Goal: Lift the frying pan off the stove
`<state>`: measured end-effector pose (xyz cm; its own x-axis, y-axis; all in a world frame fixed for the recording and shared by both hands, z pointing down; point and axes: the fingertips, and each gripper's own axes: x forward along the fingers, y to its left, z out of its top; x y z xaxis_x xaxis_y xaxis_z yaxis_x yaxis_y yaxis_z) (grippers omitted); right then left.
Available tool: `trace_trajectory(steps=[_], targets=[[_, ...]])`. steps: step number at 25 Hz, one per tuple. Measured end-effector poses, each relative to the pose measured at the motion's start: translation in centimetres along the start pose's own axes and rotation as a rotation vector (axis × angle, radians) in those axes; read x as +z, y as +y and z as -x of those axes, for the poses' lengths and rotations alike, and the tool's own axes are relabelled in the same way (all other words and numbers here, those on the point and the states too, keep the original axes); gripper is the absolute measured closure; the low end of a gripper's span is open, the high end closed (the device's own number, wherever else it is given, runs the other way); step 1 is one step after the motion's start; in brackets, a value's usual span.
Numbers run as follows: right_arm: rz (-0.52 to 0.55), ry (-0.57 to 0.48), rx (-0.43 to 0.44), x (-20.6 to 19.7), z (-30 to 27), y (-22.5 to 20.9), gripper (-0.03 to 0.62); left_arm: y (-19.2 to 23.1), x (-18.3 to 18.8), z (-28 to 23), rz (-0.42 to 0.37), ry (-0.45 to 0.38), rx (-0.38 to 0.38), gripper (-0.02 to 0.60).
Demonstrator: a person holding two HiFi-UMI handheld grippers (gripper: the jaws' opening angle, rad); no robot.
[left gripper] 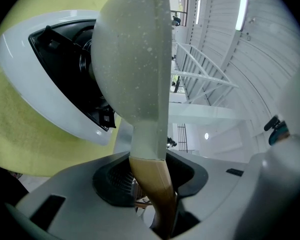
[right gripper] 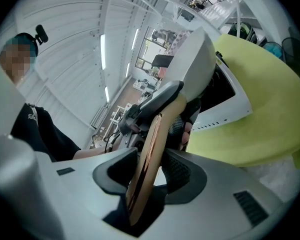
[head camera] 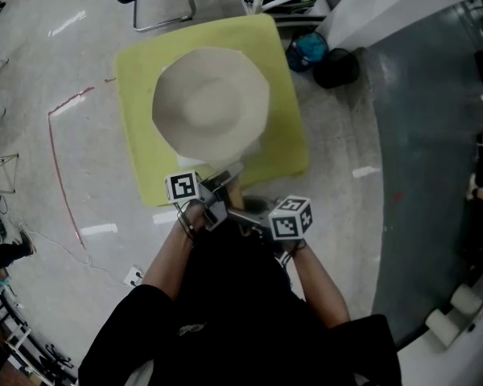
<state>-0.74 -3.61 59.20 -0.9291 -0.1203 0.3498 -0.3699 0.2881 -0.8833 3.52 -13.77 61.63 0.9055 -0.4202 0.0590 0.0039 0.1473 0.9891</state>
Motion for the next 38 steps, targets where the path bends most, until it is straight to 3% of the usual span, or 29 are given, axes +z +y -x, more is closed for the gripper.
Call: trace_trajectory(steps=[15, 21, 30, 38], targets=[[0.055, -0.050, 0.060, 1.2, 0.9, 1.7, 0.425, -2.1, -0.1, -0.2, -0.102, 0.037, 0.044, 0.370], [0.088, -0.077, 0.061, 2.8, 1.9, 3.9, 0.419, -5.1, 0.1, -0.5, -0.116, 0.035, 0.013, 0.370], [0.156, -0.104, 0.078, 5.4, 3.5, 8.2, 0.416, -10.8, 0.5, -0.5, -0.234, 0.044, 0.008, 0.365], [0.165, -0.128, 0.079, 6.9, 5.3, 11.7, 0.416, -15.2, -0.1, -0.6, -0.265, 0.058, -0.025, 0.357]])
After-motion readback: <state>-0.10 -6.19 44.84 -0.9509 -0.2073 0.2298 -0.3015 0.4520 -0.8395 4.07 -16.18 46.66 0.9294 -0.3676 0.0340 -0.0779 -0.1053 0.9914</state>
